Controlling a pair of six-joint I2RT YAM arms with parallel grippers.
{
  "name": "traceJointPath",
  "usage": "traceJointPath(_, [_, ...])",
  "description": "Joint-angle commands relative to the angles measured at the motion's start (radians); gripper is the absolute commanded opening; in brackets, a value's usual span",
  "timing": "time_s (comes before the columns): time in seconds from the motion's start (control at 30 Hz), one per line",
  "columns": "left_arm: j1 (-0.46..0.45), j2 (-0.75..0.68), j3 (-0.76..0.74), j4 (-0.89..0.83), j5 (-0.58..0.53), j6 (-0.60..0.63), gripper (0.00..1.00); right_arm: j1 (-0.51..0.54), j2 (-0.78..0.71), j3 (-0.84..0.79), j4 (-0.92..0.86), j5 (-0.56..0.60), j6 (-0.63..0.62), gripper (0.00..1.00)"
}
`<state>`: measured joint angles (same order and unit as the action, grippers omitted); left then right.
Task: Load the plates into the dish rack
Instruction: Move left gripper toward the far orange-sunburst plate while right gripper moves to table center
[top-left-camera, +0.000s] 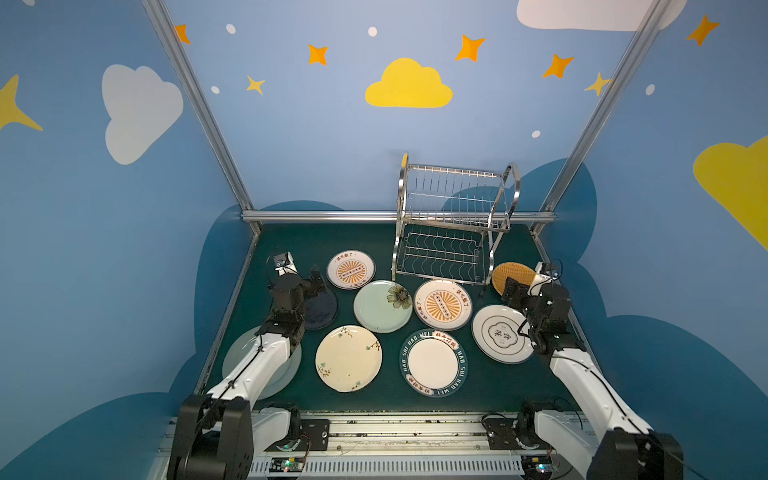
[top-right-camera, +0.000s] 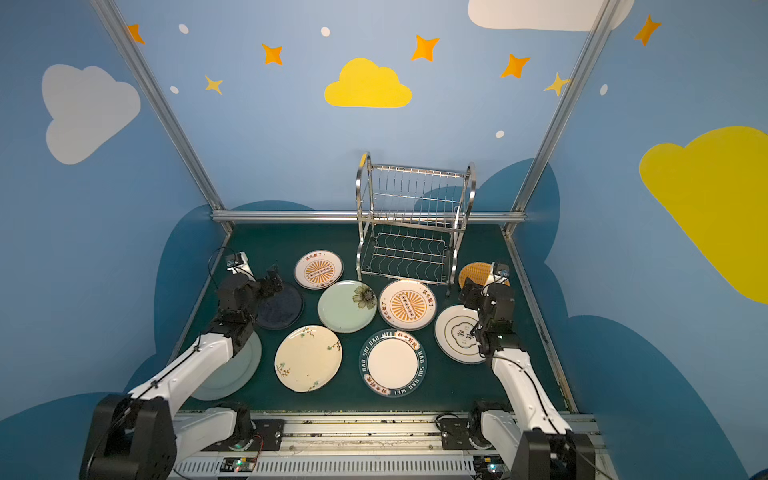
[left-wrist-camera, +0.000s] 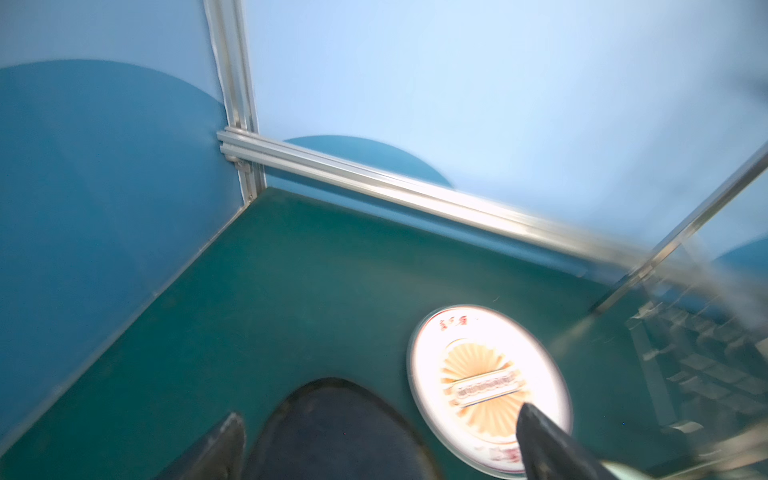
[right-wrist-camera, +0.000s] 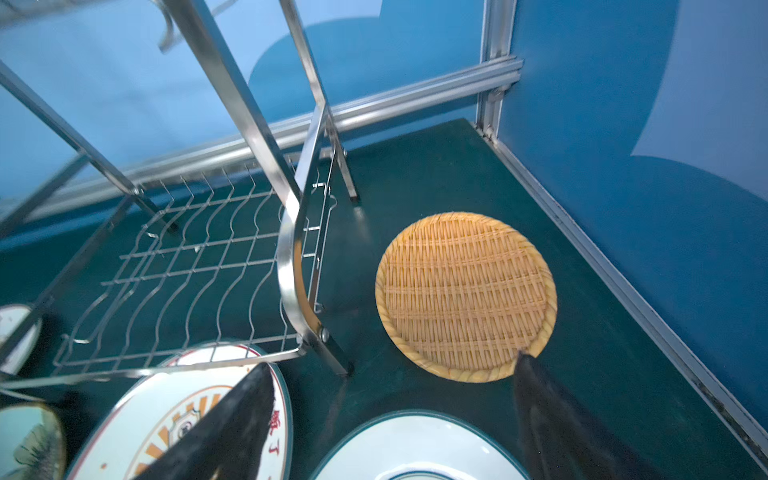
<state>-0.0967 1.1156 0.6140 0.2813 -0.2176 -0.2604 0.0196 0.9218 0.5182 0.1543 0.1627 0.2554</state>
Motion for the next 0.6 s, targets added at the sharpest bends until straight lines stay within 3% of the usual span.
traceJointPath(0.0, [-0.003, -0.016, 0.111, -0.388, -0.041, -0.344, 1.0, -0.004, -0.084, -0.022, -0.139, 0.085, 0.197, 0.88])
traceJointPath(0.07, [0.002, 0.003, 0.186, -0.542, 0.006, -0.465, 1.0, -0.006, -0.138, -0.035, -0.168, 0.169, 0.362, 0.88])
traceJointPath(0.13, [0.019, 0.011, 0.209, -0.537, 0.199, -0.429, 1.0, -0.018, -0.184, -0.053, -0.197, 0.128, 0.449, 0.97])
traceJointPath(0.17, [0.02, 0.012, 0.212, -0.527, 0.264, -0.425, 1.0, -0.024, -0.202, -0.073, -0.144, 0.038, 0.415, 0.97])
traceJointPath(0.27, [0.023, 0.025, 0.199, -0.462, 0.321, -0.429, 1.0, -0.023, -0.206, -0.092, -0.04, -0.177, 0.413, 0.97])
traceJointPath(0.4, [0.052, 0.114, 0.246, -0.429, 0.389, -0.408, 1.0, -0.008, -0.117, 0.017, -0.123, -0.511, 0.382, 0.96])
traceJointPath(0.47, [0.058, 0.198, 0.297, -0.44, 0.391, -0.376, 1.0, 0.053, -0.063, 0.044, -0.107, -0.583, 0.363, 0.96])
traceJointPath(0.57, [0.096, 0.342, 0.397, -0.475, 0.515, -0.334, 1.0, 0.195, -0.003, 0.063, -0.056, -0.593, 0.297, 0.96])
